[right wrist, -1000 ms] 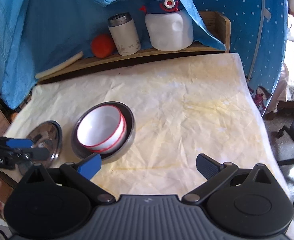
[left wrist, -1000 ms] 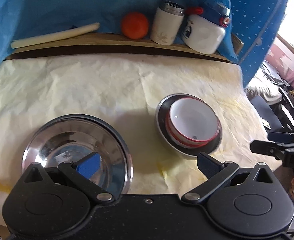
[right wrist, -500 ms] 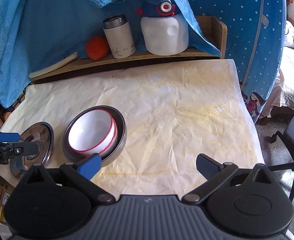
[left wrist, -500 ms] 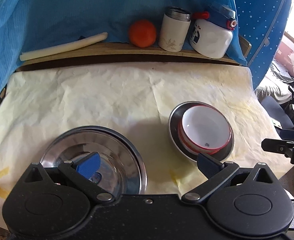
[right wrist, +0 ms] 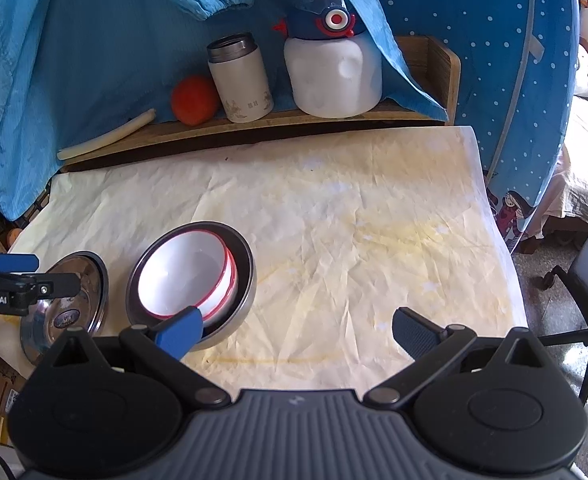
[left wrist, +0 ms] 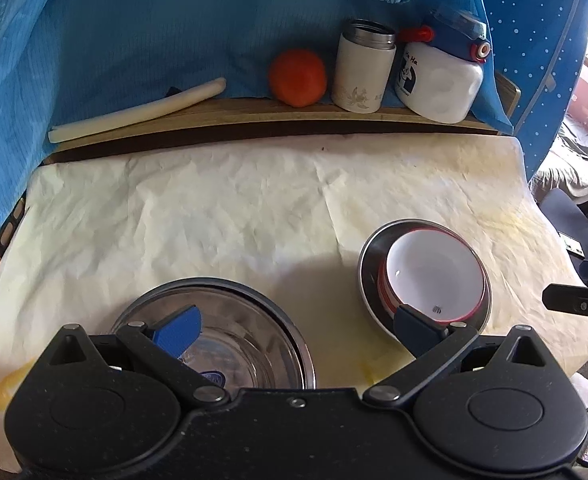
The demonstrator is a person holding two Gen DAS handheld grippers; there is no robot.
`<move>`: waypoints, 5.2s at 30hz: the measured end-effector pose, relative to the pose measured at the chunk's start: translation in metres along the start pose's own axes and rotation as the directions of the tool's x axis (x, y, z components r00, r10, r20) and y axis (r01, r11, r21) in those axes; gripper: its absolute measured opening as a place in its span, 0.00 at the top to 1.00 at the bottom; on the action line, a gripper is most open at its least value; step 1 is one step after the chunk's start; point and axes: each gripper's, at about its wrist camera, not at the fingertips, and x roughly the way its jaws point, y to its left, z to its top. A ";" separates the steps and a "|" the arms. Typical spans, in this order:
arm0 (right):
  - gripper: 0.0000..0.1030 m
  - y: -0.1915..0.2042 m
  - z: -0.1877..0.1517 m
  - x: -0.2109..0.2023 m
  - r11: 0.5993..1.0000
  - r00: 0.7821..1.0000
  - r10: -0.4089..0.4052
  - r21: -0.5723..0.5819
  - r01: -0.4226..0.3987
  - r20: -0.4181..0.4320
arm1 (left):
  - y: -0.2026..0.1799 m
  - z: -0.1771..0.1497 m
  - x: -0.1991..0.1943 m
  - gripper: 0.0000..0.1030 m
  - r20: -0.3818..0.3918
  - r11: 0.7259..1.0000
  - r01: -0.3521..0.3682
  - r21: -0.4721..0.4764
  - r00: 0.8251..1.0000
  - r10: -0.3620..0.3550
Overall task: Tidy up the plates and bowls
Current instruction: 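Move both grippers to the rim of the steel plate stack holding the bowls, then close both grippers on the rim of the bottom steel plate, then lift the plate-and-bowl stack with both grippers and carry it over the large steel dish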
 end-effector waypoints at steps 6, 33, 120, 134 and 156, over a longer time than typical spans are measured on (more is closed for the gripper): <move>0.00 -0.001 0.004 0.003 1.000 1.000 0.010 -0.008 -0.010 -0.002 | -0.002 0.002 0.004 0.01 -0.005 1.000 0.001 -0.004 1.000 -0.001; 0.04 -0.002 0.016 0.020 0.996 0.998 0.042 -0.081 -0.045 -0.038 | -0.003 0.002 0.014 0.01 -0.046 0.996 -0.081 -0.045 0.996 0.079; 0.24 -0.001 0.028 0.081 0.985 0.969 0.112 -0.102 -0.137 -0.220 | -0.044 0.031 0.077 0.52 -0.203 0.989 -0.006 0.149 0.978 0.036; 0.56 -0.005 0.029 0.085 0.977 0.946 0.206 0.007 -0.211 -0.249 | -0.042 0.032 0.088 0.88 -0.252 0.992 0.083 0.094 0.966 -0.057; 0.84 0.003 0.028 0.088 0.968 0.936 0.247 0.035 -0.247 -0.252 | -0.034 0.031 0.089 0.93 -0.255 0.992 0.121 0.023 0.960 -0.112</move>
